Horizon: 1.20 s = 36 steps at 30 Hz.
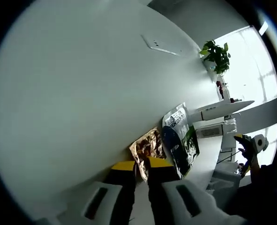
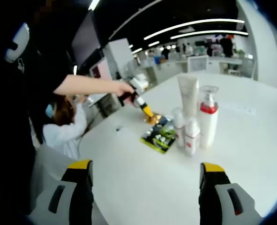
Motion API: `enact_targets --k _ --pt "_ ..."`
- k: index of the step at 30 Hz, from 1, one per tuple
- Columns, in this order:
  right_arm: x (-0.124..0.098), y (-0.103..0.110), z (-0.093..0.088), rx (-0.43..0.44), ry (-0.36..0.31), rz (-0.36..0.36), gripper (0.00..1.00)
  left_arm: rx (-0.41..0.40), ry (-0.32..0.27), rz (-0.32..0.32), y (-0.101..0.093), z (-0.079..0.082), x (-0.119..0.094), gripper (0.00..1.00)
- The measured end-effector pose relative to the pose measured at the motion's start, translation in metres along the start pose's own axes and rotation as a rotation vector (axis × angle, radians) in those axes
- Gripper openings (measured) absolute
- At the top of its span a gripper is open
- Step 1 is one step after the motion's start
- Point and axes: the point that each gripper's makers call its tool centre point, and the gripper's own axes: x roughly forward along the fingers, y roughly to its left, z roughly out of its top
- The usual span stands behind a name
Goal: Arrange the skincare products in the storage area until every visible bottle or jar stands upright without overlapping.
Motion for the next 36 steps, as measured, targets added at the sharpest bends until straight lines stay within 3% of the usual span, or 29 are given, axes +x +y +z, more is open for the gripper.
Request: enact_targets --k 16,18,22,25,36 --pt "-0.001 0.002 0.003 -0.007 -0.006 -0.001 0.97 -0.016 -0.012 0.03 0.001 0.002 -0.012 0.12" --pt "-0.002 0.002 0.006 -0.017 -0.015 -0.003 0.97 -0.016 -0.029 0.025 -0.003 0.002 -0.017 0.13" --pt "-0.005 0.005 0.021 -0.058 -0.071 -0.005 0.99 0.0 -0.132 -0.018 -0.023 0.013 -0.037 0.17" --pt "-0.008 0.008 0.027 -0.082 -0.097 -0.009 0.99 0.011 -0.207 -0.045 -0.04 0.016 -0.053 0.27" --pt "-0.015 0.02 0.034 -0.143 -0.09 -0.025 0.99 0.076 -0.301 -0.004 -0.067 -0.008 -0.094 0.55"
